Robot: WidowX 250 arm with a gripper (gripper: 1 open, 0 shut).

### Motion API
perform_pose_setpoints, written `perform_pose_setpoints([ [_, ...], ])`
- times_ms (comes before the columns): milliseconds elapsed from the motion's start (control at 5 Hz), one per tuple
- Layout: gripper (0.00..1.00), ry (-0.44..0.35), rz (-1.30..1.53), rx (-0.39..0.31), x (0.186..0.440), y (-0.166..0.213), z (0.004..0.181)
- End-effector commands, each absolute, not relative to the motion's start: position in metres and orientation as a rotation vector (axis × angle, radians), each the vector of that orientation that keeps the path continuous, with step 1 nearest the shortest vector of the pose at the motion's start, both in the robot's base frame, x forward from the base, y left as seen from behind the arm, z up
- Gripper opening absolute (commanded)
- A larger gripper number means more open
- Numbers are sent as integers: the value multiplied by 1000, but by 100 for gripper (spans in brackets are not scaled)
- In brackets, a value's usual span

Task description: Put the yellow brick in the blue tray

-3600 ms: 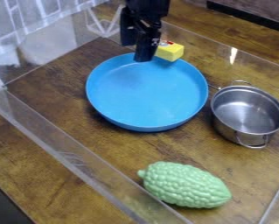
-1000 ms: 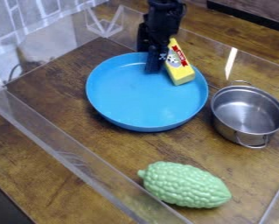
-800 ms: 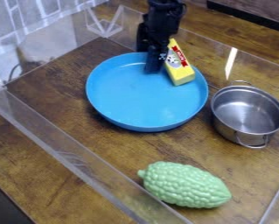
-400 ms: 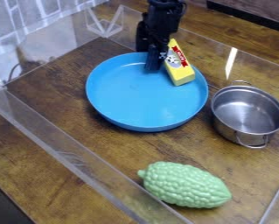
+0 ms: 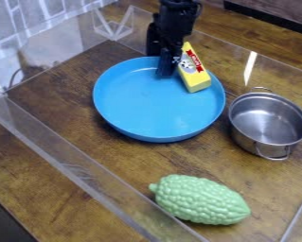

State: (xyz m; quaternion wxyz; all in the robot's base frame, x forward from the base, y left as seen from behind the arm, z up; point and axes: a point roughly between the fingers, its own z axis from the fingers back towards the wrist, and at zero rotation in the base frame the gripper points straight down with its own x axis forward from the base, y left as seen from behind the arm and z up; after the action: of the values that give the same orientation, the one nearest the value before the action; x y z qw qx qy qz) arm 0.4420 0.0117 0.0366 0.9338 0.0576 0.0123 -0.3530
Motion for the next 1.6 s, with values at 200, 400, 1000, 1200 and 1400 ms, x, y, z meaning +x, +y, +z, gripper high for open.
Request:
perform_pose_setpoints([
  [200, 100, -62, -698, 157, 452, 15, 69],
  [400, 100, -62, -690, 160, 450, 15, 68],
  [1000, 100, -60, -670, 168, 449, 13, 67],
  [1200, 100, -61, -664, 170, 449, 12, 67],
  [1400, 100, -62, -659, 172, 450, 11, 67],
])
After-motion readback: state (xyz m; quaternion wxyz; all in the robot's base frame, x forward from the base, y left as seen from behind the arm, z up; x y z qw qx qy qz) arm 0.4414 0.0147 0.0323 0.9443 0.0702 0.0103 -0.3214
